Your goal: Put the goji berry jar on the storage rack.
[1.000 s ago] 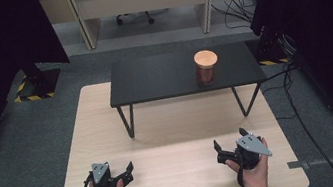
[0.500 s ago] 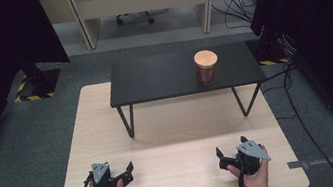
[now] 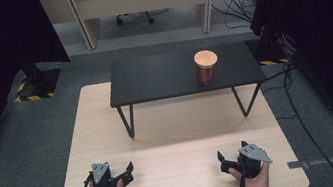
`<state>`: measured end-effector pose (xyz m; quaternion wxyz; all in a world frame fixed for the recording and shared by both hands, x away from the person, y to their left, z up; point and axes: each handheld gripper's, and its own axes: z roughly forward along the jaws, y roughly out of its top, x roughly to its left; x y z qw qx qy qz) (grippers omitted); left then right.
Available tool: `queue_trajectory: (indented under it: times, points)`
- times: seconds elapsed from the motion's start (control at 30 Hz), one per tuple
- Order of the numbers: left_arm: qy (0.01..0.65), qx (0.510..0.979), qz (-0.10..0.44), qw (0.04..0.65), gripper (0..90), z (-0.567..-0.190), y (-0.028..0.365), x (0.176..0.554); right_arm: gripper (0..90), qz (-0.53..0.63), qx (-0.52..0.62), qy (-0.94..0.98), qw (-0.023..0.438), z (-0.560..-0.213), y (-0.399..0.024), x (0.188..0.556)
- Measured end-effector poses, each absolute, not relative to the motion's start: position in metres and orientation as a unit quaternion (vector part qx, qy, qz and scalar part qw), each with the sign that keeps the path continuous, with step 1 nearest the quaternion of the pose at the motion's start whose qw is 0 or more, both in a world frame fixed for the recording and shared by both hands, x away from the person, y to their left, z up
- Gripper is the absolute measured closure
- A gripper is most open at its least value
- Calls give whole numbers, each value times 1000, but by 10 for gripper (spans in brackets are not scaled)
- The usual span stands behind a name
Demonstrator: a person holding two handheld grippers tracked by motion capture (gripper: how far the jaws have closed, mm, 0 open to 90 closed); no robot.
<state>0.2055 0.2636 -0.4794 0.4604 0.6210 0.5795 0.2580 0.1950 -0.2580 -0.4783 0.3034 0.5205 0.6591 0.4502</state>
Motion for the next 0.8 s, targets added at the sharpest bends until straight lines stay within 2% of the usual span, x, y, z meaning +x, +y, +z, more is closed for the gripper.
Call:
queue_trajectory:
  times: [0.8]
  points:
    - [580,620,257,461,33,-479,264,206,15,460,513,657,307,-482,-260,192]
